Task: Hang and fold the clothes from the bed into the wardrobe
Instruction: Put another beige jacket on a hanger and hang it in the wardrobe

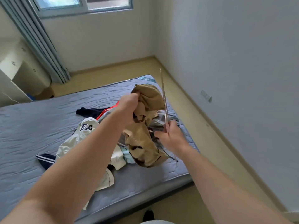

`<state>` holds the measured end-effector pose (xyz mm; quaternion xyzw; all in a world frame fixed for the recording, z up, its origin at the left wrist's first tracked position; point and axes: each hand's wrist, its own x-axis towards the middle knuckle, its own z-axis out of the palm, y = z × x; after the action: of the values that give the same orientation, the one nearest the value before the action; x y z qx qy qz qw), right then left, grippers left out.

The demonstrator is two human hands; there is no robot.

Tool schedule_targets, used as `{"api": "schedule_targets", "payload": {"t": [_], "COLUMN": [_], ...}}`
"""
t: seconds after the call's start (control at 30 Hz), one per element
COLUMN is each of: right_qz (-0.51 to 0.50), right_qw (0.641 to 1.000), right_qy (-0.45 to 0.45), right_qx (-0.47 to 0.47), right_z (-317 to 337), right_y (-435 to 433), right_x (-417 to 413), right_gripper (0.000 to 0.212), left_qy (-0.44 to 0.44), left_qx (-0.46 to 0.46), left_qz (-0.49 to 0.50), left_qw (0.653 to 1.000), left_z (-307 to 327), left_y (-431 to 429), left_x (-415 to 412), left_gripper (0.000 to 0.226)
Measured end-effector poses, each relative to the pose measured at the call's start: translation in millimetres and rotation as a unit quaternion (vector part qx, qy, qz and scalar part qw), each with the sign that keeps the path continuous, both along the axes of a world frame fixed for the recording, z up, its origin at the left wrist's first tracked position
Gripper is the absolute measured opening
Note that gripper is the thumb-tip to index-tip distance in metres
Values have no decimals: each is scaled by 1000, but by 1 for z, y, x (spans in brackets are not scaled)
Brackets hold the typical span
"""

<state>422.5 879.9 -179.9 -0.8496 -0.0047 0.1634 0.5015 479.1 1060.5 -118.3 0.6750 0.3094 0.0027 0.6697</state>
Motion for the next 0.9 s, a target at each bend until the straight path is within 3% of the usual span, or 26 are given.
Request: {"api": "schedule_targets", "payload": {"t": [0.3, 0.47, 0.63, 0.8, 0.9], "right_qz": [16, -38, -74, -92, -103], "right_qw": [1000, 995, 990, 988, 985], "right_qy": [0, -75, -109, -110, -114], "right_qx": [-25, -56, -45, -64, -81], "right_z": [17, 14, 16, 26, 28], "right_y": [-84, -97, -107, -119, -123], "right_x": [-6, 1, 5, 14, 16], "right_gripper": [74, 72, 69, 79, 63], "left_qy": [-30, -73, -121, -154, -176], "left_qx": [-176, -223, -262, -303, -300], "left_qz": [-69, -80, -121, -186, -203], "left_qw": [981, 969, 950, 922, 915], "left_z": [42, 57, 74, 94, 102], "left_y": [-99, -128, -144, -149, -151], "left_x": [-19, -27, -32, -25, -21], "left_gripper": [12, 6, 15, 16, 24]}}
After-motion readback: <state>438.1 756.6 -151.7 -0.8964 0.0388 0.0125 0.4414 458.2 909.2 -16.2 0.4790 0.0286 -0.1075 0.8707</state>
